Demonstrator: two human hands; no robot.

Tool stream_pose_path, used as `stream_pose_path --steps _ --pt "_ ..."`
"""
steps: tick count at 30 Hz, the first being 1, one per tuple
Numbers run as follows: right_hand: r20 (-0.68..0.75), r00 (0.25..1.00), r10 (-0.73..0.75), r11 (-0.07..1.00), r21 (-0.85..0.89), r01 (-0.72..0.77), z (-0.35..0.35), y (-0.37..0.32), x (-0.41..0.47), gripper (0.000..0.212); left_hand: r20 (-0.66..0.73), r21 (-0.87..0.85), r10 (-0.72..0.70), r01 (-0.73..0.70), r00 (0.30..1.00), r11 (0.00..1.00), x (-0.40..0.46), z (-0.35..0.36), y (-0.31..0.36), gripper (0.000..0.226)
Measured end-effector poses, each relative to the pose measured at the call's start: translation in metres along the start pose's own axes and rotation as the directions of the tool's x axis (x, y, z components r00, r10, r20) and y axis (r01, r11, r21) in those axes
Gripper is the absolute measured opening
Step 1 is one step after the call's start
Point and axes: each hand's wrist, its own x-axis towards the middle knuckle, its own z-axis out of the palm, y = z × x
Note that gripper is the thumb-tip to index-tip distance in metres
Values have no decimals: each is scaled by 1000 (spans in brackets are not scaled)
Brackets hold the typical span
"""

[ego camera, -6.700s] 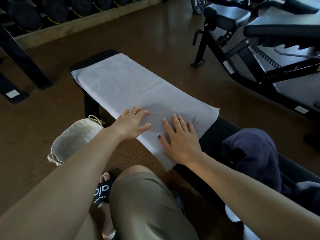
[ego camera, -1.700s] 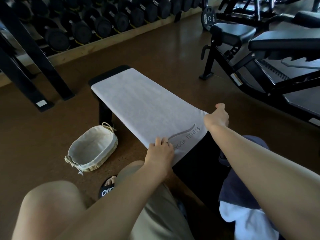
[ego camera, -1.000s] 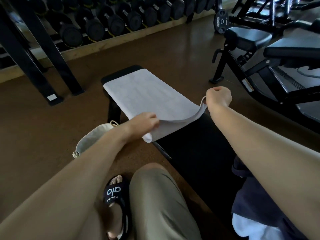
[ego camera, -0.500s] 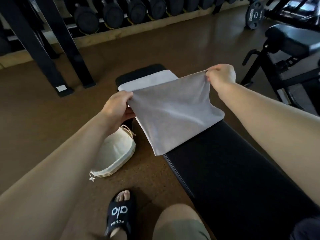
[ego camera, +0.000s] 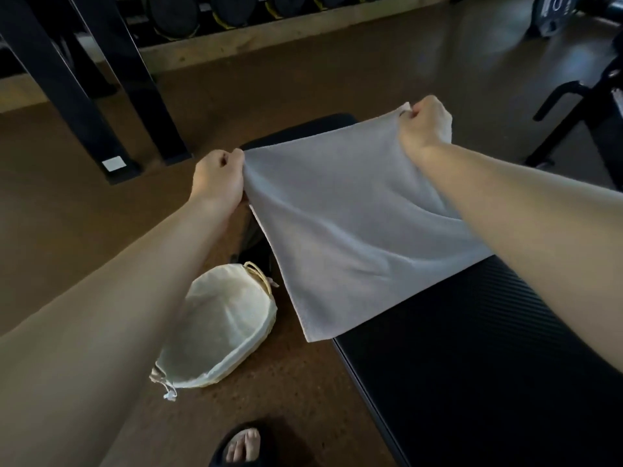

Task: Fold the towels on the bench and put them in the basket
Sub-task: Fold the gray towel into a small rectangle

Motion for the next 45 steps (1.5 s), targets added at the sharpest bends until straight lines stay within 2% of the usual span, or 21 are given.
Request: stream_pose_path --steps 2,5,9,11,15,17,19,20,23,24,26,29,32,34,39,42,44,45 --pt "28 1000 -12 999 -34 12 10 -1 4 16 -18 14 -24 24 1000 1000 8 7 -9 34" --pt "158 987 7 991 -131 14 20 7 6 33 -34 19 -61 62 998 998 8 12 -18 36" --pt "246 960 131 975 -206 -80 8 20 -4 66 76 3 -226 226 971 974 -16 7 -21 78" --pt "291 930 223 961 -223 -161 -5 27 -10 80 153 1 -283 286 947 958 -34 5 -23 88" --pt "400 840 366 928 -220 -299 -30 48 -26 93 315 -21 -356 381 880 924 -71 9 -37 96" --pt "432 805 407 912 -238 -334 -46 58 -38 90 372 -19 -358 392 856 920 -86 9 -41 98" --pt "433 804 407 911 -249 -327 -63 66 -49 81 402 -34 -335 379 852 925 -101 8 -39 100" --pt "428 812 397 915 -252 -314 -70 69 -56 77 410 -48 -315 365 856 930 -108 8 -37 94" --pt "397 854 335 929 -290 -230 -91 79 -74 66 395 -86 -245 301 885 950 -134 9 -24 35" --pt "387 874 293 936 -304 -179 -98 82 -80 57 394 -93 -248 307 885 947 -144 8 -20 24" --pt "364 906 216 943 -319 -97 -112 87 -94 39 412 -109 -268 339 871 934 -163 5 -16 15" --pt "346 922 172 947 -314 -59 -133 100 -119 32 491 -63 -300 376 818 924 -195 1 -18 16" --pt "351 918 186 946 -318 -70 -155 117 -147 31 611 39 -344 407 713 912 -230 -4 -24 23" --pt "347 919 189 945 -318 -75 -172 128 -165 33 665 129 -380 402 643 907 -251 -7 -29 19" --pt "338 911 237 934 -339 -117 -208 154 -198 24 727 263 -421 346 543 901 -281 -7 -37 22" --pt "356 898 258 905 -415 -96 -220 159 -205 21 750 349 -473 331 462 877 -286 -10 -33 23" --pt "341 905 254 898 -430 -91 -223 160 -204 22 727 359 -494 349 477 866 -279 -14 -32 26" --pt "324 916 239 905 -416 -89 -223 158 -202 26 695 336 -488 362 528 870 -273 -14 -32 29"
